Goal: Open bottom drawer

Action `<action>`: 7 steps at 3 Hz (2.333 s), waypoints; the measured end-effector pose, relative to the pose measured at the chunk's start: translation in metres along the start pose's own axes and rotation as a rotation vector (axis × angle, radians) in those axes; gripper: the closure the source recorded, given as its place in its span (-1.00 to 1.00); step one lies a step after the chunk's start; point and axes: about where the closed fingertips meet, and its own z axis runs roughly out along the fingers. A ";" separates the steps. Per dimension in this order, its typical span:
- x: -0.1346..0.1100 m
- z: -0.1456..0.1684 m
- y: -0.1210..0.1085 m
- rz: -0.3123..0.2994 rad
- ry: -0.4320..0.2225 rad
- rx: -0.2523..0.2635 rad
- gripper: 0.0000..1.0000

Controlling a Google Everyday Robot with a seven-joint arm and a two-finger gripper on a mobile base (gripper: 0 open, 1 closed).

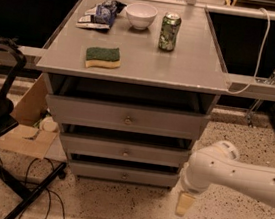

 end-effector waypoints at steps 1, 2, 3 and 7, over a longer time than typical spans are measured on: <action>-0.025 0.078 -0.004 -0.001 -0.057 0.007 -1.00; -0.041 0.142 -0.018 0.010 -0.102 0.000 -1.00; -0.039 0.140 -0.014 0.008 -0.097 -0.006 -1.00; -0.063 0.275 -0.047 -0.167 0.052 0.055 -1.00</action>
Offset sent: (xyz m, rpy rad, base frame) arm 0.0856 0.0585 -0.1900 0.1435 -0.0551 0.0005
